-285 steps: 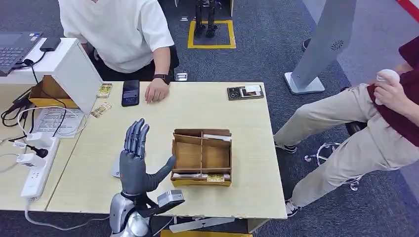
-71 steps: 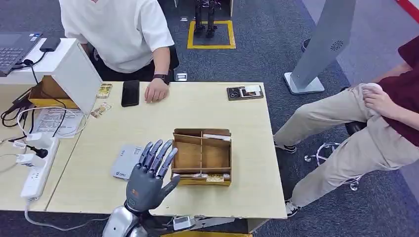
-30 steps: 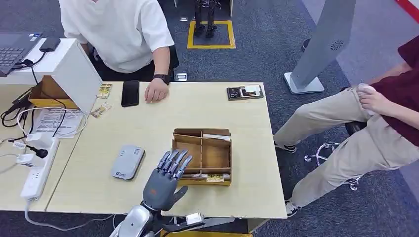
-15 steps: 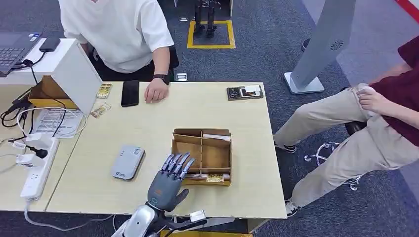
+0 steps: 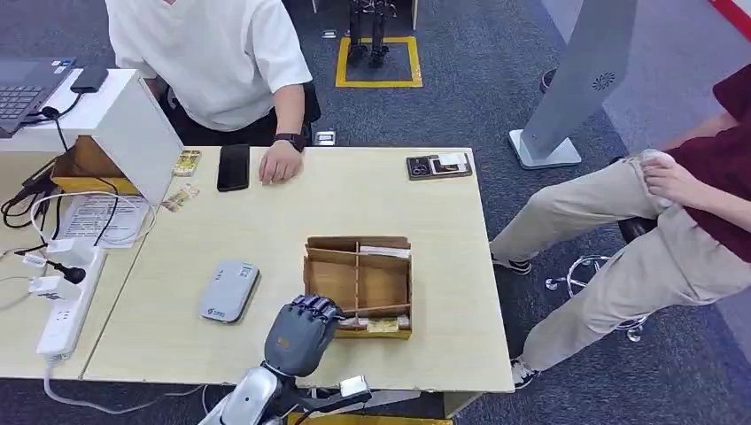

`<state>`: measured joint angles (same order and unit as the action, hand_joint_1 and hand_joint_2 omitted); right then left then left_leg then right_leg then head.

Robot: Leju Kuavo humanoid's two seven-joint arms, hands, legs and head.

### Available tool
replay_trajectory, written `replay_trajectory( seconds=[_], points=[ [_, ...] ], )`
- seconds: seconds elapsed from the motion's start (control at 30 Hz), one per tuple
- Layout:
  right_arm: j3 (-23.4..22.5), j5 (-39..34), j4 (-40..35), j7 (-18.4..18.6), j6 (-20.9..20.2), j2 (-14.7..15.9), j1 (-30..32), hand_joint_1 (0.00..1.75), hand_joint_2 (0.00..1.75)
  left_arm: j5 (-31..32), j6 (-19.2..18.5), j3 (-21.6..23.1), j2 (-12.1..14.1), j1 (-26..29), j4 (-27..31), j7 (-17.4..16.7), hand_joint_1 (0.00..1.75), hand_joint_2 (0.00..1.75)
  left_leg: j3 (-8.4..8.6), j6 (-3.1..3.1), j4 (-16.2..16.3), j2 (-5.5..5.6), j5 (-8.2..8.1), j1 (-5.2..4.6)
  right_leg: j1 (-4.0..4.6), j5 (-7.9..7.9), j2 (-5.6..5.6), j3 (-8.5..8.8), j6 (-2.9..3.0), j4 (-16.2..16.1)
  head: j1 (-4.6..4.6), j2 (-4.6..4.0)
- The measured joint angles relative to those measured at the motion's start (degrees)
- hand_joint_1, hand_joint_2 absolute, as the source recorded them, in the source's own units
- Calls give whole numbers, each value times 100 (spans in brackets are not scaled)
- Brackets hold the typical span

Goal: Pass the card to the sensor for recognition and then transmit it.

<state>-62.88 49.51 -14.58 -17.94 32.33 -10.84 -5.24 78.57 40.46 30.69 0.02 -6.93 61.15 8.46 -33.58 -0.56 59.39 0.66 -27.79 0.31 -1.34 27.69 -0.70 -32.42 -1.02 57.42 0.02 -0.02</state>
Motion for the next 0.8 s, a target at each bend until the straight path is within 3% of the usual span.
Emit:
replay_trajectory(
  seconds=[0.4, 0.8],
  points=[
    [0, 7, 0, 0, 2, 0, -1, 0, 175, 77, -2, 0, -7, 208, 378, 477, 175, 175, -2, 0, 0, 1, 0, 0, 0, 0, 1, 0, 0, 0, 2, 0],
    [0, 7, 0, 0, 2, 0, -1, 0, 175, 63, -2, -7, -9, 274, 468, 577, 175, 175, -1, 0, 0, 1, 0, 0, 0, 0, 1, 0, 0, 0, 0, 0]
  ],
)
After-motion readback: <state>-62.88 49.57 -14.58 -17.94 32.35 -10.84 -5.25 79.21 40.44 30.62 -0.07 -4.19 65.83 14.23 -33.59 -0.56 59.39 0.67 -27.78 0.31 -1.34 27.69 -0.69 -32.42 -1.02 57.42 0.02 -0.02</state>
